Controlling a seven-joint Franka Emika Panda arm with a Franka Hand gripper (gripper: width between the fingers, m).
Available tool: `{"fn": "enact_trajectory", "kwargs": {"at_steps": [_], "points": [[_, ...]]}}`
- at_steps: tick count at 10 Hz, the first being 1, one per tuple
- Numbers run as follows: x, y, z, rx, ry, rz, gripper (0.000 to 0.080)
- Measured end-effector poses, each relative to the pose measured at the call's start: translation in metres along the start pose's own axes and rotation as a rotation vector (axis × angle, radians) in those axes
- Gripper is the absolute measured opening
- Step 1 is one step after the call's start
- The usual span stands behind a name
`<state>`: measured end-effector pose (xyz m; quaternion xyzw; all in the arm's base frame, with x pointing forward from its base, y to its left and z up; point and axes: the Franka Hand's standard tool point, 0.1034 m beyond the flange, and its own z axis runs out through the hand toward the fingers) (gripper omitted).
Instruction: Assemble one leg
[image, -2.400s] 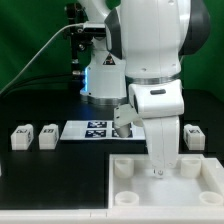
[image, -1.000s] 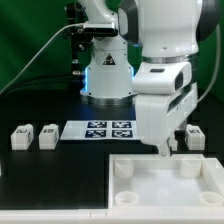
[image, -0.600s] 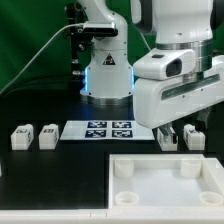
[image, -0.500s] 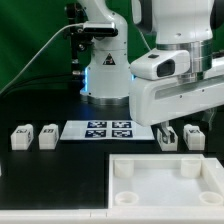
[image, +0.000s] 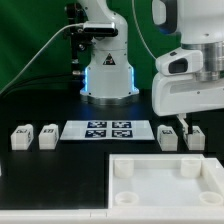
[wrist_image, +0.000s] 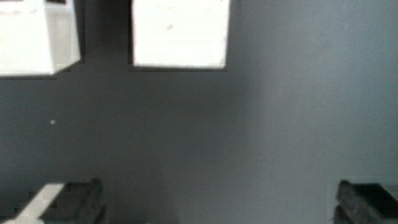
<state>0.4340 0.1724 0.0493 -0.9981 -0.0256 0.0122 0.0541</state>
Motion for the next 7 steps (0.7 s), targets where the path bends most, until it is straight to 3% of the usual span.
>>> {"fn": "enact_trajectory", "kwargs": {"at_steps": [2,3,5,7], "points": [[-0.002,0.001,0.0,-0.01,-0.077,0.003,0.0648],[-0.014,0.001,0.002,-0.016,-0.215,0.03,0.0648],[-0.017,-0.003,0.004,-0.024,-0.406,0.063,0.0648],[-0.013,0.005,0.007,-0.022,-0.616,0.101,0.0648]]}}
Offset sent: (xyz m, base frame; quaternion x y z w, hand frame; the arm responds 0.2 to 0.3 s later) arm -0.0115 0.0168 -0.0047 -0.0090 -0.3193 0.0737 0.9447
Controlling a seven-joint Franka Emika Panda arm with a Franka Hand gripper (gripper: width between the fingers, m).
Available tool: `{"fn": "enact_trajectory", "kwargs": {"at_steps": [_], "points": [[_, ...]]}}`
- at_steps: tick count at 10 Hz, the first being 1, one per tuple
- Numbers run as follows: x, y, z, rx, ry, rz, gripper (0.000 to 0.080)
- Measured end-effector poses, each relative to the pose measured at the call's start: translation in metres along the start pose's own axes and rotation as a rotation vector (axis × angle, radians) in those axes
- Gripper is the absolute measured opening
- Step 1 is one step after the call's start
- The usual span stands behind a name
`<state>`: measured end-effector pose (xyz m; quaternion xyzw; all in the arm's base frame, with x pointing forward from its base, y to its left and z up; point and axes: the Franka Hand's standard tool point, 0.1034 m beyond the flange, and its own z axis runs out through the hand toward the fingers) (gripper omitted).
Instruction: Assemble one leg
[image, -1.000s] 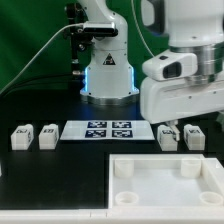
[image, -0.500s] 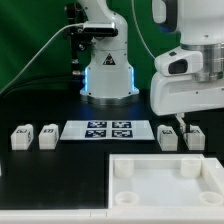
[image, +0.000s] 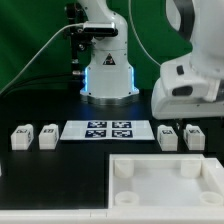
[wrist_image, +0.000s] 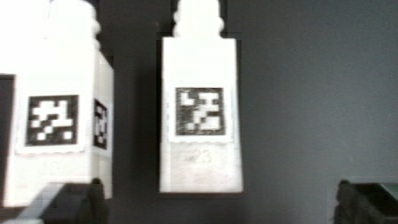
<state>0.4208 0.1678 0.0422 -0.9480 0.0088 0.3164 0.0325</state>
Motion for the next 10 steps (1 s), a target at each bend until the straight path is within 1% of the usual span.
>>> {"fn": "enact_trajectory", "kwargs": {"at_steps": [2,3,4,6,10], "points": [[-0.005,0.003,0.004,-0.014,-0.193,-0.001,0.0648],[0.001,0.002,0.005,-0.011,-0.23,-0.002,0.0648],[0.002,0.001,0.007,-0.013,-0.229,0.014,0.0648],[-0.001,-0.004,0.02,-0.026,-0.252,0.021,0.0648],[-0.002,-0.008,0.036,-0.037,-0.264,0.017,0.0648]]}}
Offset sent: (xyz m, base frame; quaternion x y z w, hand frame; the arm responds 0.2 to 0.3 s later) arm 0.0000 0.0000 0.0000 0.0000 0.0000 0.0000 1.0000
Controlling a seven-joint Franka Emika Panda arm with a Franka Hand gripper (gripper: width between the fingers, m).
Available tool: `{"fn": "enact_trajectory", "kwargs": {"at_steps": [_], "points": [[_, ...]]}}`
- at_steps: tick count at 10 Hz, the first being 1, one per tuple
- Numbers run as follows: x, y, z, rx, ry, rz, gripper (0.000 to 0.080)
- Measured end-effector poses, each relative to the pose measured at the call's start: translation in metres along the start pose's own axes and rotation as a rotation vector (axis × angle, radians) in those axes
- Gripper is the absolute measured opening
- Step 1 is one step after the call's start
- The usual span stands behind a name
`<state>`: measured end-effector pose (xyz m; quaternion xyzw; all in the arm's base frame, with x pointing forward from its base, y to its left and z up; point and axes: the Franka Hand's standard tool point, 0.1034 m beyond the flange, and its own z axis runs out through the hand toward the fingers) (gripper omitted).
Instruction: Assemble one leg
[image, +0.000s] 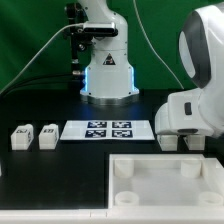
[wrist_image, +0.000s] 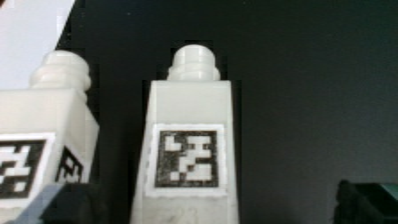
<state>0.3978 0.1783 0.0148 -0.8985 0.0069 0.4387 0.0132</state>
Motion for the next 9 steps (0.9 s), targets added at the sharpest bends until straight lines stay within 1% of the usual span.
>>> {"fn": "enact_trajectory", "kwargs": {"at_steps": [1,3,4,5,6,9], "points": [[0.001,0.0008,0.0031,0.0,-0.003,0.0,0.0648],[0.0014,0.0018,0.0043,0.0,-0.006,0.002,0.0648],[0.0014,0.0019,0.0044,0.0,-0.006,0.002,0.0566],[0.0014,0.0019,0.0045,0.0,-0.006,0.002,0.0381],[0.0013,0.0019,0.0045,0.0,-0.007,0.001,0.029],[0.0013,0.0019,0.0046,0.0,-0.007,0.001,0.0291]]}}
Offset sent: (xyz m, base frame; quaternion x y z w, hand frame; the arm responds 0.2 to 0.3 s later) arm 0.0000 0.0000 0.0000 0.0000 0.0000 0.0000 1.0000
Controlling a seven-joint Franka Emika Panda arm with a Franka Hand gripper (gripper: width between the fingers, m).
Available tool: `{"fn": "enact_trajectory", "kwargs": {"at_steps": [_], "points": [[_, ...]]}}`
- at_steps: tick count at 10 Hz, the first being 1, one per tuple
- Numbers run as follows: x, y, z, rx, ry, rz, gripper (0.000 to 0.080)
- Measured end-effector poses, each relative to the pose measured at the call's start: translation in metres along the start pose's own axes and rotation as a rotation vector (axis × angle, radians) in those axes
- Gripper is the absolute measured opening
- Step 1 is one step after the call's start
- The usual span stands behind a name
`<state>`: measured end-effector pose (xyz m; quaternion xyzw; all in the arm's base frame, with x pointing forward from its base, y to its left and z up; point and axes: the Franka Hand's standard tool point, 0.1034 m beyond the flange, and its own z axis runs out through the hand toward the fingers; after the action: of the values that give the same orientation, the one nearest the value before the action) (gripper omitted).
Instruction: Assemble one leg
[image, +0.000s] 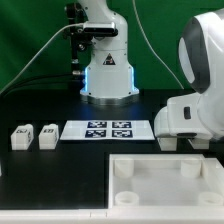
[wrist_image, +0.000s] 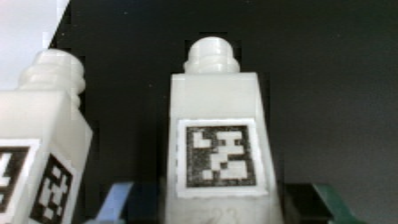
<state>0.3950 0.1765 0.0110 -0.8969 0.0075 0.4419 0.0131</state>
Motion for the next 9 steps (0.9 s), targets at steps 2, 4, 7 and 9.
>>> {"fn": "enact_trajectory", "kwargs": {"at_steps": [2,4,7,9], "points": [[0.0,0.0,0.0,0.0,0.0,0.0,0.0291],[0.0,0.0,0.0,0.0,0.0,0.0,0.0291],[-0.014,0.017,-0.046,-0.013,0.042,-0.081,0.0291],[-0.025,0.033,-0.09,-0.003,0.164,-0.112,0.0292]]}}
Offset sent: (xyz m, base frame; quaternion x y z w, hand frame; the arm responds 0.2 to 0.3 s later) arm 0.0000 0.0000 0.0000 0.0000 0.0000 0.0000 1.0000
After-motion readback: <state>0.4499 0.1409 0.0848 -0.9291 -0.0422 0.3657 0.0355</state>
